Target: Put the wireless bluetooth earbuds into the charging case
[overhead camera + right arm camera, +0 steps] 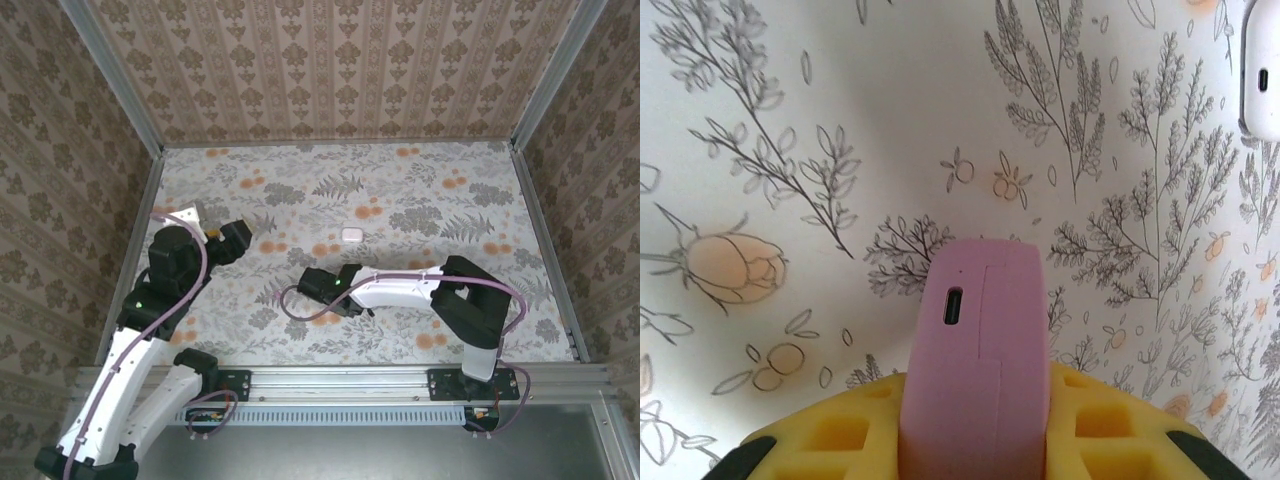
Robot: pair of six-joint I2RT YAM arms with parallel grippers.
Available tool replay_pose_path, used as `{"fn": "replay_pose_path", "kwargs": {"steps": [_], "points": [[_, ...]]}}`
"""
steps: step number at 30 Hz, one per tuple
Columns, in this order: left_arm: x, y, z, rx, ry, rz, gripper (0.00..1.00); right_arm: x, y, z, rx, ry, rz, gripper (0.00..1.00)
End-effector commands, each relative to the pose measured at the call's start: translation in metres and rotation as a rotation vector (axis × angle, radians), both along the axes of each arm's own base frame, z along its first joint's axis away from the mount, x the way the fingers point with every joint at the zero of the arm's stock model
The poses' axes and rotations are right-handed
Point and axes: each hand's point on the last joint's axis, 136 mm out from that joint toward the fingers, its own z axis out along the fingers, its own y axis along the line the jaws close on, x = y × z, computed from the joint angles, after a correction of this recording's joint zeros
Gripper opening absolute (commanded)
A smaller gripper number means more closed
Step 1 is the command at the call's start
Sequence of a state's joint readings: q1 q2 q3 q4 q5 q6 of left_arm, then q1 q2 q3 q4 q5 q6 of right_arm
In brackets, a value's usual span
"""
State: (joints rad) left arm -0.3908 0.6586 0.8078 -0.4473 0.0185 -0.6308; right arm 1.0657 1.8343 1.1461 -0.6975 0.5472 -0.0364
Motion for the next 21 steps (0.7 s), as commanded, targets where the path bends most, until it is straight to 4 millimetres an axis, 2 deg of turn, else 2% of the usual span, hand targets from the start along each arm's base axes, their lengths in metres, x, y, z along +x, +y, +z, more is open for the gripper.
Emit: {"fn": "replay_pose_path", "kwargs": {"steps": [1, 5, 10, 14, 17, 21], "points": [[-0.004, -0.001, -0.004, -0.009, 0.003, -0.017, 0.79, -0.015, -0.005, -0.017, -0.06, 0.064, -0.006, 0.28], [-0.005, -0.001, -0.007, -0.013, 0.006, -0.017, 0.79, -0.019, -0.001, -0.015, -0.055, 0.062, -0.003, 0.32], [-0.005, 0.0, -0.005, -0.013, 0.004, -0.017, 0.79, -0.029, 0.006, -0.01, -0.011, 0.117, -0.006, 0.48], [-0.006, -0.001, -0.006, -0.018, 0.012, -0.024, 0.79, -0.042, 0.019, -0.004, 0.066, 0.204, 0.002, 0.54], [-0.008, -0.001, -0.007, -0.022, 0.016, -0.026, 0.79, -0.044, 0.027, 0.016, 0.157, 0.204, -0.015, 0.58], [-0.007, -0.002, -0.007, -0.027, 0.017, -0.029, 0.79, -0.044, 0.035, 0.061, 0.417, 0.23, -0.084, 0.63]]}}
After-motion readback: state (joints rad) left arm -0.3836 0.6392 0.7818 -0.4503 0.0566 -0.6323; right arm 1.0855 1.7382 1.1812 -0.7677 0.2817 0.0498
